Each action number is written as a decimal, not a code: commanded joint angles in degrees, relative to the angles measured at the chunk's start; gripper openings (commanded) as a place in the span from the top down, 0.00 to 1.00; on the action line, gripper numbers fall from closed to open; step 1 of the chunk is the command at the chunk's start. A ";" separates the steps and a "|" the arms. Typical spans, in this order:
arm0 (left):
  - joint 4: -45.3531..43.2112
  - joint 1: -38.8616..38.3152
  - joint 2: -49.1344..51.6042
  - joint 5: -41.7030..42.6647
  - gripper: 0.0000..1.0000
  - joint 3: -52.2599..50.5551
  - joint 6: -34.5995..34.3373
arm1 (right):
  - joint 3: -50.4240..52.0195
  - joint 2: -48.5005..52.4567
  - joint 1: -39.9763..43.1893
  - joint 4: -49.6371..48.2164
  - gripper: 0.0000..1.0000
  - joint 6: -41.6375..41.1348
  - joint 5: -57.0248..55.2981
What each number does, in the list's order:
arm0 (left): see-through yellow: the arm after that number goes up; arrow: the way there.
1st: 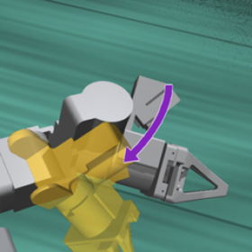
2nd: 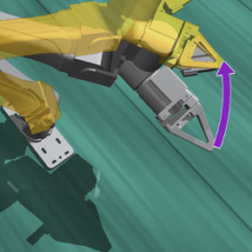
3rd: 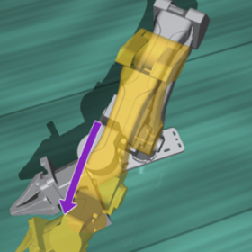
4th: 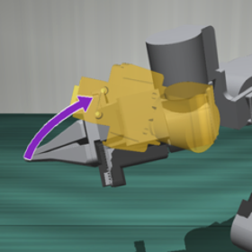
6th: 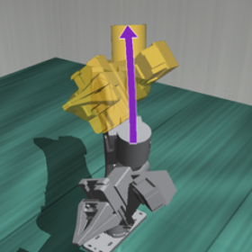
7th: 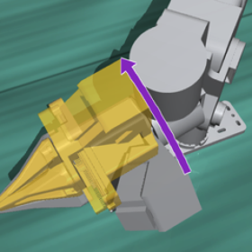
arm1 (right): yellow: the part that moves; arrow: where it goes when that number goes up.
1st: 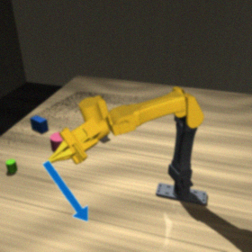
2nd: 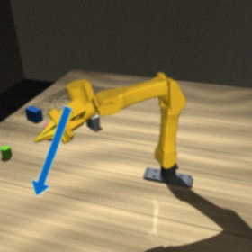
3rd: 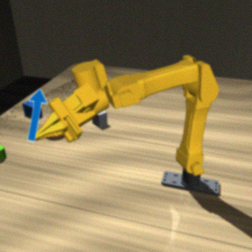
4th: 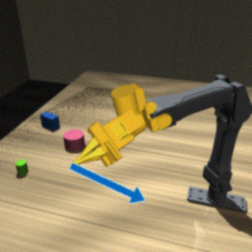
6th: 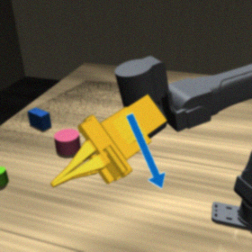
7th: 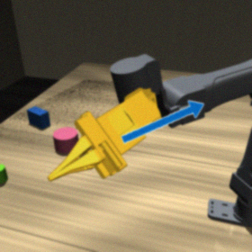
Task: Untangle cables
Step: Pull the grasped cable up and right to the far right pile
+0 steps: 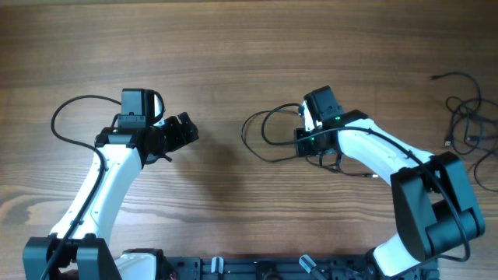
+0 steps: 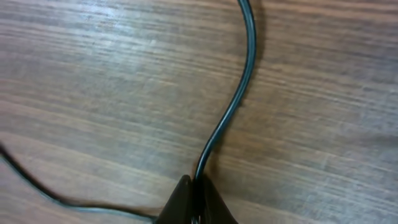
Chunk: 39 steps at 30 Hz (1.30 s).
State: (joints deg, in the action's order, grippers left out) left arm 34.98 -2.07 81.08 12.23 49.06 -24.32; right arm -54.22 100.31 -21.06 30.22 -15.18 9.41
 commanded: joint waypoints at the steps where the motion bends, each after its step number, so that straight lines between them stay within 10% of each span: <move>1: 0.04 0.33 -0.68 -0.28 0.04 0.44 0.04 | -5.97 -3.52 1.84 3.41 0.96 -0.22 2.67; 12: 0.09 0.33 -0.68 -0.28 0.04 0.44 0.04 | -22.43 -5.99 12.70 17.33 0.96 3.80 2.25; 34: 0.66 0.33 -0.68 -0.26 0.05 0.44 0.04 | -37.18 -6.03 50.21 13.94 0.95 -4.57 -3.65; 35: 0.66 0.33 -0.68 -0.15 0.05 0.44 0.04 | -37.18 -6.03 51.56 14.14 0.87 -4.66 -3.58; 37: 0.63 0.33 -0.68 -0.09 0.05 0.44 0.02 | -37.16 -6.01 53.44 15.13 0.38 -6.10 -3.41; 39: 0.61 0.33 -0.68 -0.11 0.05 0.44 0.02 | -37.16 -6.01 54.27 16.09 0.17 -6.40 -2.73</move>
State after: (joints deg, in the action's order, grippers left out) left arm 35.66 -2.07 81.08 12.21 49.06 -24.32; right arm -90.37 95.55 32.03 45.32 -19.05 6.35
